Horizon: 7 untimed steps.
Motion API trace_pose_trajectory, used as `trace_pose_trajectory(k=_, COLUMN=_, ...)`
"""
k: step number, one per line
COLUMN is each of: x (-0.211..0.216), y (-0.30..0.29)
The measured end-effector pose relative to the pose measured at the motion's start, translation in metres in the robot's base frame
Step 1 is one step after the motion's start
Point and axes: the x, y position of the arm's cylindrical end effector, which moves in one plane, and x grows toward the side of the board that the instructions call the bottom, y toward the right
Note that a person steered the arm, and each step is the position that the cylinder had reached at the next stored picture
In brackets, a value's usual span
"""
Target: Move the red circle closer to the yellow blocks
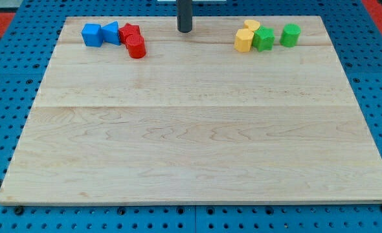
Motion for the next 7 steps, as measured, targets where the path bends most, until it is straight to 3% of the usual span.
trace_pose_trajectory(k=7, x=-0.016, y=0.018)
